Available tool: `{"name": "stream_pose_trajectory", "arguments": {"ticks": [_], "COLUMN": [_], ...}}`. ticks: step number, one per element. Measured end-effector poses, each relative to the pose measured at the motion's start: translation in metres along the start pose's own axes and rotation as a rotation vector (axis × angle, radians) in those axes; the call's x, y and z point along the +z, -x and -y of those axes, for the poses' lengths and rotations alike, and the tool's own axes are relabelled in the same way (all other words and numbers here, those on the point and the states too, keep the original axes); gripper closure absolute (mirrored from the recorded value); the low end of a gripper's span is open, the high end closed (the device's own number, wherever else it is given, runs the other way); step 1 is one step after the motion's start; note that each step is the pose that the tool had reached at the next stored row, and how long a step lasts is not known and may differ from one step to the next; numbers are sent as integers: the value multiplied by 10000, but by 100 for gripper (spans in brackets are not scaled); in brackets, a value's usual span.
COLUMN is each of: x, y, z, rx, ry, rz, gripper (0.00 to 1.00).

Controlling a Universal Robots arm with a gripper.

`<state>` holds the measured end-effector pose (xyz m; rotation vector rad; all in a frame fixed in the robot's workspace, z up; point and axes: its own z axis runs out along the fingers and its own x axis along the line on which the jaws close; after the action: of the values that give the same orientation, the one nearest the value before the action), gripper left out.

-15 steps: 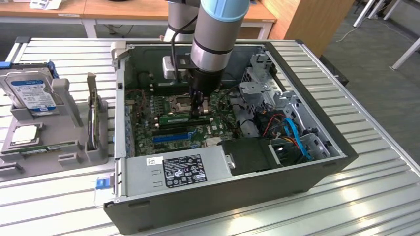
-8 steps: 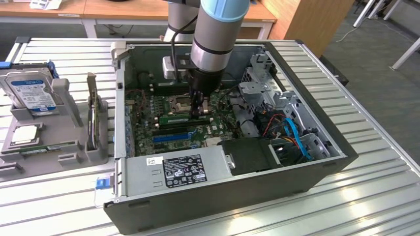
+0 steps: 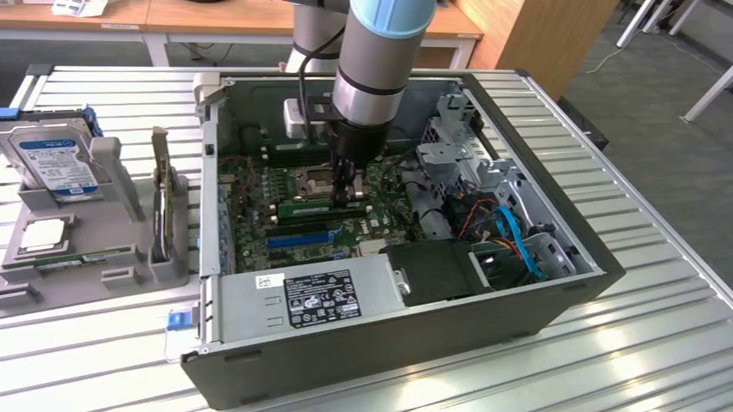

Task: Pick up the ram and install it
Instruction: 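Insert the ram into the slot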

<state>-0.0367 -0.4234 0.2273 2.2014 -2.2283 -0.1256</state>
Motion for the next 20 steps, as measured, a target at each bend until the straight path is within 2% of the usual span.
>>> {"name": "stream_pose_trajectory", "arguments": {"ticks": [20], "x": [0], "y": [0], "z": [-1], "rx": [-1], "ry": [0], "rz": [0], "gripper": [88]}}
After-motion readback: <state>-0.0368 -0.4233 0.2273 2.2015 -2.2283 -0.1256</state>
